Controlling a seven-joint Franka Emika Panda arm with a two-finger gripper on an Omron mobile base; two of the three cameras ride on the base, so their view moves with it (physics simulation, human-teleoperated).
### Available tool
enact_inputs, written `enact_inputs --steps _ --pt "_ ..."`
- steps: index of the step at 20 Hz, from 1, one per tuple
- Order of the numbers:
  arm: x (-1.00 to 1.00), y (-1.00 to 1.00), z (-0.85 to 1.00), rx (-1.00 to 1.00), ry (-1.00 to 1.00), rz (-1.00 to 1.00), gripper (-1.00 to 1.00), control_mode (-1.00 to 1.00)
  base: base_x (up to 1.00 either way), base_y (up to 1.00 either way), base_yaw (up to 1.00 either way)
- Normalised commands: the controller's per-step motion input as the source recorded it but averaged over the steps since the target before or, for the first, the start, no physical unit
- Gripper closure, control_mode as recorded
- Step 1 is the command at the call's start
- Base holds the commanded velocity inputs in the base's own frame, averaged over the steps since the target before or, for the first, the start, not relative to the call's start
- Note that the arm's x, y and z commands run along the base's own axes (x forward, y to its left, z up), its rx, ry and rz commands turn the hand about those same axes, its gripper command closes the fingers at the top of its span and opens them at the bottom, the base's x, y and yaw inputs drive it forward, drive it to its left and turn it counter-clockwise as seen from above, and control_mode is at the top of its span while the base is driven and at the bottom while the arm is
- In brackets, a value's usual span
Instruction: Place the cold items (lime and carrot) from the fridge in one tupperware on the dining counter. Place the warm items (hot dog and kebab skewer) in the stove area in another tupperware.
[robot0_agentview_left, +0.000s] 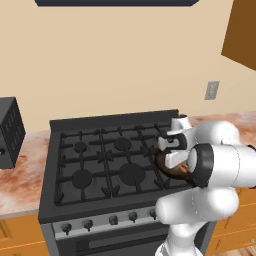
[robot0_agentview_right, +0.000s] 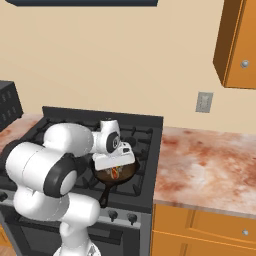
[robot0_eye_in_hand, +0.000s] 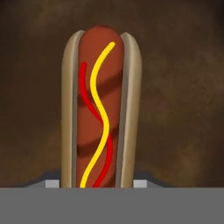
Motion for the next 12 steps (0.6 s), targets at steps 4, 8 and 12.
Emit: enact_inputs --steps 4,8,12 --pt "-0.42 -0.04 0.58 0.00 -0.22 0.00 1.00 -1.00 0.00 0.00 0.00" --pt "-0.30 -0.11 0.92 0.00 -0.30 0.00 1.00 -1.00 0.00 0.00 0.00" --pt "-0.57 -0.10 0.80 0.00 -0.28 0.00 1.00 -1.00 0.00 0.00 0.00"
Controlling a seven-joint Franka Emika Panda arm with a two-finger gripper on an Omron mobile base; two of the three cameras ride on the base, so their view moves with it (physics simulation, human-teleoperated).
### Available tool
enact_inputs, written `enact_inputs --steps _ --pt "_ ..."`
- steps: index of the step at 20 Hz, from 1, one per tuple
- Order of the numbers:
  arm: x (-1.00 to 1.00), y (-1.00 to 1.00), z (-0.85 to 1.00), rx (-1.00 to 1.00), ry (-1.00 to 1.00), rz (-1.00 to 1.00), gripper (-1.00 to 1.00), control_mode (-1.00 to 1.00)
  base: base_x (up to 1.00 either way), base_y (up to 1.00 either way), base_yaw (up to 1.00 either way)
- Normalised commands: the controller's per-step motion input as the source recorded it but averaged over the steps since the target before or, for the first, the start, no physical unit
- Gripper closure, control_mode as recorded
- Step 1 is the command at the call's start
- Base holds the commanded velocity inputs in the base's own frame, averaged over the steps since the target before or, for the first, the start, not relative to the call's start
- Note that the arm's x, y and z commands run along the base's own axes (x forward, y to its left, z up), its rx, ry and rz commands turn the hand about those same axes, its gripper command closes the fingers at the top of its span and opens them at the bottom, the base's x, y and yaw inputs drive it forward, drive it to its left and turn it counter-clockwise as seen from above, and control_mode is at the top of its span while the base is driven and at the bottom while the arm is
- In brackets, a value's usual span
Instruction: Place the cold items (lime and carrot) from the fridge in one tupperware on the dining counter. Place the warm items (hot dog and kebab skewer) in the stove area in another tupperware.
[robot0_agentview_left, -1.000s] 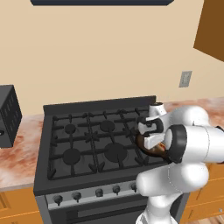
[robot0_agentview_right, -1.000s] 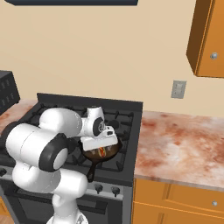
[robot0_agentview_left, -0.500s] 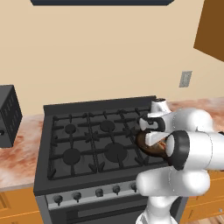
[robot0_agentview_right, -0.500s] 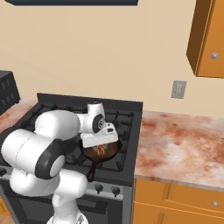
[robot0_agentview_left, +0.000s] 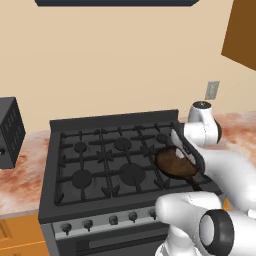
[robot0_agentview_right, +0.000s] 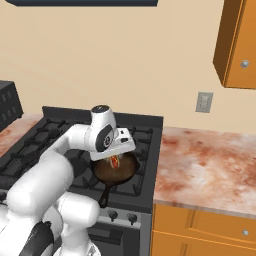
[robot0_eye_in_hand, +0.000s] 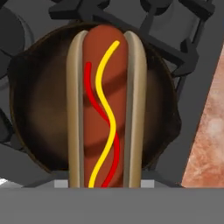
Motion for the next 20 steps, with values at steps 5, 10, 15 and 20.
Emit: enact_inputs --steps 5,10,15,20 --pt "-0.74 0.00 0.82 0.05 -0.19 0.00 1.00 -1.00 0.00 0.00 0.00" --pt "-0.77 0.00 0.76 0.05 -0.13 0.00 1.00 -1.00 0.00 0.00 0.00" --pt "-0.78 0.00 0.68 0.00 -0.14 0.00 1.00 -1.00 0.00 0.00 0.00" --pt "-0.30 0.00 0.24 0.00 -0.06 0.00 1.00 1.00 -0.30 0.04 0.00"
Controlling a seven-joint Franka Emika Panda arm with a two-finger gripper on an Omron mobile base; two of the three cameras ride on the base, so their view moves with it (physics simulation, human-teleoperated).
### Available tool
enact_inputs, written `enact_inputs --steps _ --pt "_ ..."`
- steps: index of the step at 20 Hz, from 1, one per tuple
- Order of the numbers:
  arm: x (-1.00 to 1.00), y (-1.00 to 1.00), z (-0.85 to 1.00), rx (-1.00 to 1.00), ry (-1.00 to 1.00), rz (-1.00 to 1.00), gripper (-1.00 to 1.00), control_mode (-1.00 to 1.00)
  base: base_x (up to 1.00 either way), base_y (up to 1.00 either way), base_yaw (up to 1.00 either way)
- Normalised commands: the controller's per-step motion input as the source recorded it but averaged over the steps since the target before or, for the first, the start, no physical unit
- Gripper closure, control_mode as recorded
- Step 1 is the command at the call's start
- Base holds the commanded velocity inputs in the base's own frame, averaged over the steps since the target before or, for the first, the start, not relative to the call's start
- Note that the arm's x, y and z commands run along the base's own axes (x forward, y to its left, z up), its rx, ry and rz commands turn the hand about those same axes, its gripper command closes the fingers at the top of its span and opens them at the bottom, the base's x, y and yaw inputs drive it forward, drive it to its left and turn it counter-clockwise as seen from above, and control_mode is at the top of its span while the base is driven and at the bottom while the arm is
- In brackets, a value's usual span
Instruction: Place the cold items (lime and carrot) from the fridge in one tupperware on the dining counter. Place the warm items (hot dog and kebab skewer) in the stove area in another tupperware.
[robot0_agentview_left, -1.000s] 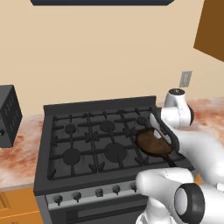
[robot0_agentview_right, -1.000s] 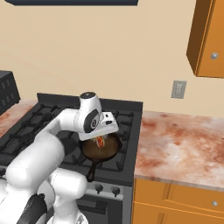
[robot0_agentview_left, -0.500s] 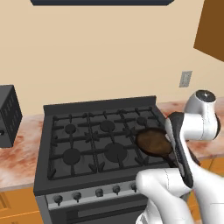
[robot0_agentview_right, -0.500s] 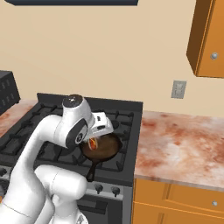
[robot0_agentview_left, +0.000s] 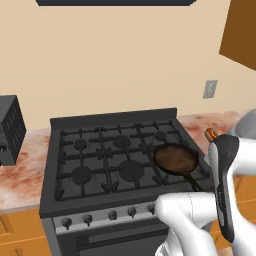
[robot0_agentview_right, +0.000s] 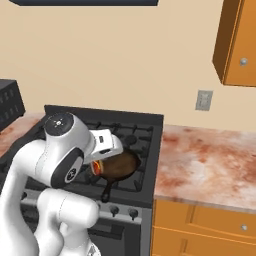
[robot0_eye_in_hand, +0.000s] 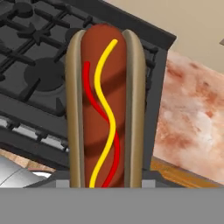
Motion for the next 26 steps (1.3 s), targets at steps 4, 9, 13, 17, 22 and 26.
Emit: enact_inputs --steps 4,9,13,17,22,26 --pt "0.00 0.00 0.00 0.00 0.00 0.00 1.00 1.00 -0.55 0.50 0.04" --pt "0.00 0.00 0.00 0.00 0.00 0.00 1.00 1.00 -0.68 0.87 0.57" --pt "0.00 0.00 0.00 0.00 0.00 0.00 1.00 1.00 -0.45 0.96 0.82" --pt "0.00 0.00 0.00 0.00 0.00 0.00 1.00 1.00 -0.42 1.00 0.86" --pt "0.00 0.00 0.00 0.00 0.00 0.00 1.00 1.00 -0.31 1.00 0.83" --pt "0.00 0.00 0.00 0.00 0.00 0.00 1.00 1.00 -0.17 1.00 0.78"
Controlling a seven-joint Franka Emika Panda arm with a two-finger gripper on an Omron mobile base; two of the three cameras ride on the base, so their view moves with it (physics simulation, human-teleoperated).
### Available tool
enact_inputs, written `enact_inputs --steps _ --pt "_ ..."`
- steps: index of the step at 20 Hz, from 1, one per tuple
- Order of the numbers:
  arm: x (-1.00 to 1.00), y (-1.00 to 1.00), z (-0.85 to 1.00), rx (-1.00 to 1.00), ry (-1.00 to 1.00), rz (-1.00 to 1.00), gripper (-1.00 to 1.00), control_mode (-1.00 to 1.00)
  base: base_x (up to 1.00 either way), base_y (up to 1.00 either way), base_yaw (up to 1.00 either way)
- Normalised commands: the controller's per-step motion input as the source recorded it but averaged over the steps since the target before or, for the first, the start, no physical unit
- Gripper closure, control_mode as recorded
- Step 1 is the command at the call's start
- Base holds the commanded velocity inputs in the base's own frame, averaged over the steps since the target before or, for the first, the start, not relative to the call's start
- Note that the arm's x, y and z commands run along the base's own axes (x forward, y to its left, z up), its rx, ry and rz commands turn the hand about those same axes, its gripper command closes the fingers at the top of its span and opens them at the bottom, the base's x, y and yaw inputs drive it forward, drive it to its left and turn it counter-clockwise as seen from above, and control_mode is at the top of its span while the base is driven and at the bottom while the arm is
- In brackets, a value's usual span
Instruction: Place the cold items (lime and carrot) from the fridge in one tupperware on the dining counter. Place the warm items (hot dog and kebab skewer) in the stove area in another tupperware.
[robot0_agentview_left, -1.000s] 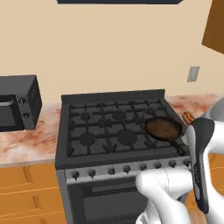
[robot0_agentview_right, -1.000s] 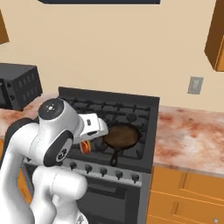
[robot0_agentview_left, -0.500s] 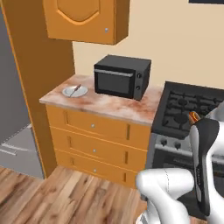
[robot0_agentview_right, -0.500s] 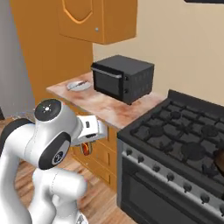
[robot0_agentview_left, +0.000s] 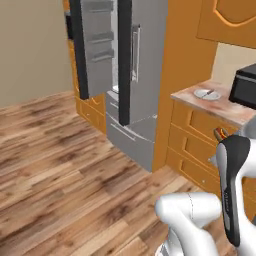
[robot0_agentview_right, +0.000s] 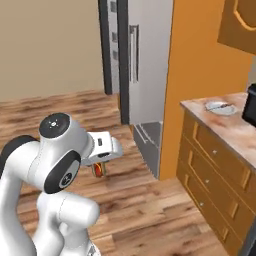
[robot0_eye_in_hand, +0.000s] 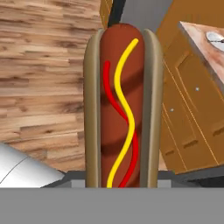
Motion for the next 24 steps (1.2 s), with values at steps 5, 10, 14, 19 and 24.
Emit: enact_inputs --steps 5,10,14,19,24 --pt "0.00 0.00 0.00 0.00 0.00 0.00 1.00 1.00 0.29 0.95 0.55" --pt "0.00 0.00 0.00 0.00 0.00 0.00 1.00 1.00 0.96 0.69 0.34" --pt "0.00 0.00 0.00 0.00 0.00 0.00 1.00 1.00 1.00 0.53 0.37" --pt "0.00 0.00 0.00 0.00 0.00 0.00 1.00 1.00 0.99 0.35 0.56" --pt "0.00 0.00 0.00 0.00 0.00 0.00 1.00 1.00 0.91 0.12 0.79"
